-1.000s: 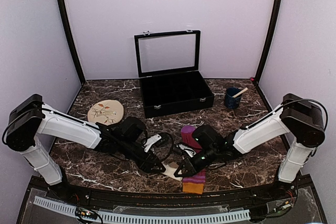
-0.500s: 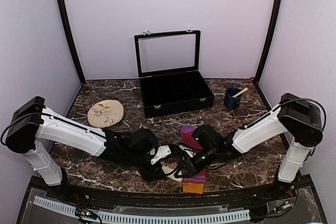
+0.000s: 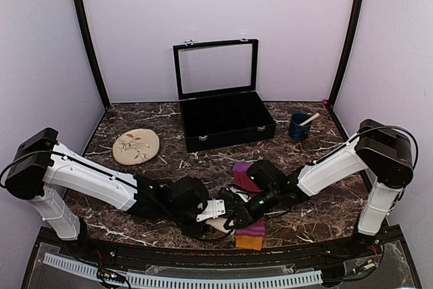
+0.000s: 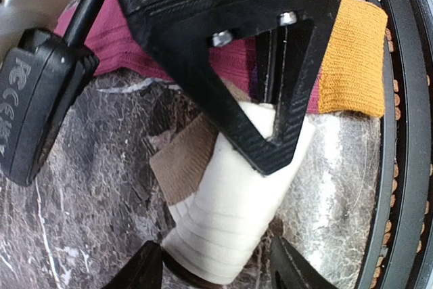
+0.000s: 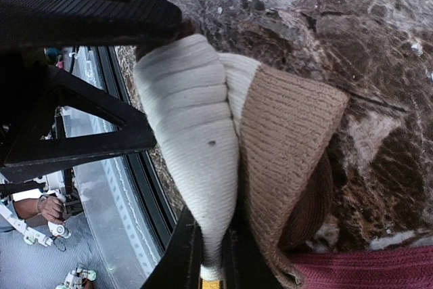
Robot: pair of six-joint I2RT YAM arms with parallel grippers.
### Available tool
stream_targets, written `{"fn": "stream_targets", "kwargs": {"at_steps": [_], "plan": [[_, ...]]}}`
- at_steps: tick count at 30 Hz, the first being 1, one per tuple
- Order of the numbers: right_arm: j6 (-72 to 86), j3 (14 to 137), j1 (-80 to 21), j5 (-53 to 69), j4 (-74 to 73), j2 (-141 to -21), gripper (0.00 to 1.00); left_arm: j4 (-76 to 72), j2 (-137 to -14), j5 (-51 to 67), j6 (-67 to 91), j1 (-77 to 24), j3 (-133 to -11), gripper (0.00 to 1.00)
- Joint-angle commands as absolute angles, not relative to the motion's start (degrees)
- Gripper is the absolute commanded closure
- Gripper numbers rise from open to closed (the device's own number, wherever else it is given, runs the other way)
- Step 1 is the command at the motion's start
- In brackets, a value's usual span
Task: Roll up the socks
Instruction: Roll the sock at the center of the board.
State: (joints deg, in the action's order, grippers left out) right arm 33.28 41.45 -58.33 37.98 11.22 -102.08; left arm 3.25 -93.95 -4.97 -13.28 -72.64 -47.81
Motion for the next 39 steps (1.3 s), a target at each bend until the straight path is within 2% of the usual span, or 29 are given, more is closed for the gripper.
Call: {"fn": "stream_targets", "kwargs": {"at_steps": [1,8,19,24,28,30,33,36,39], "plan": [[32.56,42.04,-58.10,37.24,7.88,-104.05,1.00,1.23,-92.25,-7.26,-18.06,-73.27,-46.86,0.44],[32.60,42.43,-58.10,37.76,7.72,-104.33,1.00,1.31,-94.13,-6.31,-20.82,-73.47,-47.71,0.47],[31.82,43.42,-58.09,39.33,6.58,-105.27,1.00,3.11,-97.12,-2.58,-22.63,-73.45,-48.82,0.64],[30.58,44.91,-58.01,39.33,4.07,-105.68,1.00,4.53,-98.38,-1.02,-22.90,-73.43,-50.05,0.82],[29.02,46.60,-57.94,38.84,1.35,-106.00,1.00,6.03,-98.66,-0.44,-22.23,-73.48,-50.37,1.00],[28.29,47.55,-57.73,38.47,-0.04,-106.00,0.94,6.59,-98.45,-0.87,-21.40,-73.43,-50.16,1.00],[27.21,48.71,-57.29,37.70,-2.08,-105.68,0.75,8.05,-98.10,-2.55,-19.16,-73.28,-50.03,1.00],[26.18,49.50,-56.77,37.19,-3.63,-105.00,0.61,9.82,-97.65,-3.65,-15.80,-72.61,-49.79,1.00],[25.06,50.13,-55.94,36.82,-4.94,-104.26,0.57,11.48,-96.60,-3.14,-11.94,-71.48,-49.19,1.00]]}}
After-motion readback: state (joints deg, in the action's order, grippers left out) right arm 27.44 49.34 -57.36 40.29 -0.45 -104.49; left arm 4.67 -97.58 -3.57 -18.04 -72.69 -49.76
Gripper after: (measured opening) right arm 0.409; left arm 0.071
